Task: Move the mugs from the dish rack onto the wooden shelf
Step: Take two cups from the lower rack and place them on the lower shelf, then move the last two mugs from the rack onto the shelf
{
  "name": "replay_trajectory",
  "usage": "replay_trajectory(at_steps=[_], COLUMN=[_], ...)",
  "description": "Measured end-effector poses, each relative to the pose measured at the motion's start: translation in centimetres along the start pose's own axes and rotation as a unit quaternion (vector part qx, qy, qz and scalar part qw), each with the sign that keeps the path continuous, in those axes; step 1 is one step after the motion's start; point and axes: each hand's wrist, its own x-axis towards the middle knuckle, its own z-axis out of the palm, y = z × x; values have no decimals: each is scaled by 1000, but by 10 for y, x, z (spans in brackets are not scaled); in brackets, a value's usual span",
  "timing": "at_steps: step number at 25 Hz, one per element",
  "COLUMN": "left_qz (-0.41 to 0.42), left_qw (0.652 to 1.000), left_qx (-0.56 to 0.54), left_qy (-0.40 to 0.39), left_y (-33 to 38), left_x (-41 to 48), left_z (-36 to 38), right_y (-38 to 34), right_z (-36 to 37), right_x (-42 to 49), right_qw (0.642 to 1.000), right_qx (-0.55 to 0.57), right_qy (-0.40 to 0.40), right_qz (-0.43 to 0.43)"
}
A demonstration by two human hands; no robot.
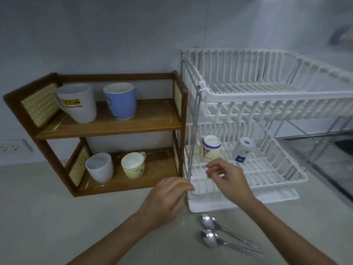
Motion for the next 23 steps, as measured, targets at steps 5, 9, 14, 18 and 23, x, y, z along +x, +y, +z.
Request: replay_trajectory(at_steps=[5, 9, 14, 18, 23], left_qz=[120, 61, 62, 87, 101], left_qw=[976, 844, 714, 581, 574], left_qx=[162, 462, 607, 702, 709], left_qy=[-78, -265, -344, -402, -396], left_y=[33, 16, -15, -18, -21], left_x=[80, 140, 173, 187, 210], left_z=[61, 103, 148, 179, 194], right_y=[73, 103, 143, 165, 196], right_z=[-53, -70, -79, -86, -88], right_x=[75, 101, 113, 118, 124], right_qw=[860, 603, 526, 478, 385], right_qx=[-489, -742, -786, -814, -850], right_qy=[-144, -227, -217, -185, -167], right_qz=[-14, -185, -241, -273, -317])
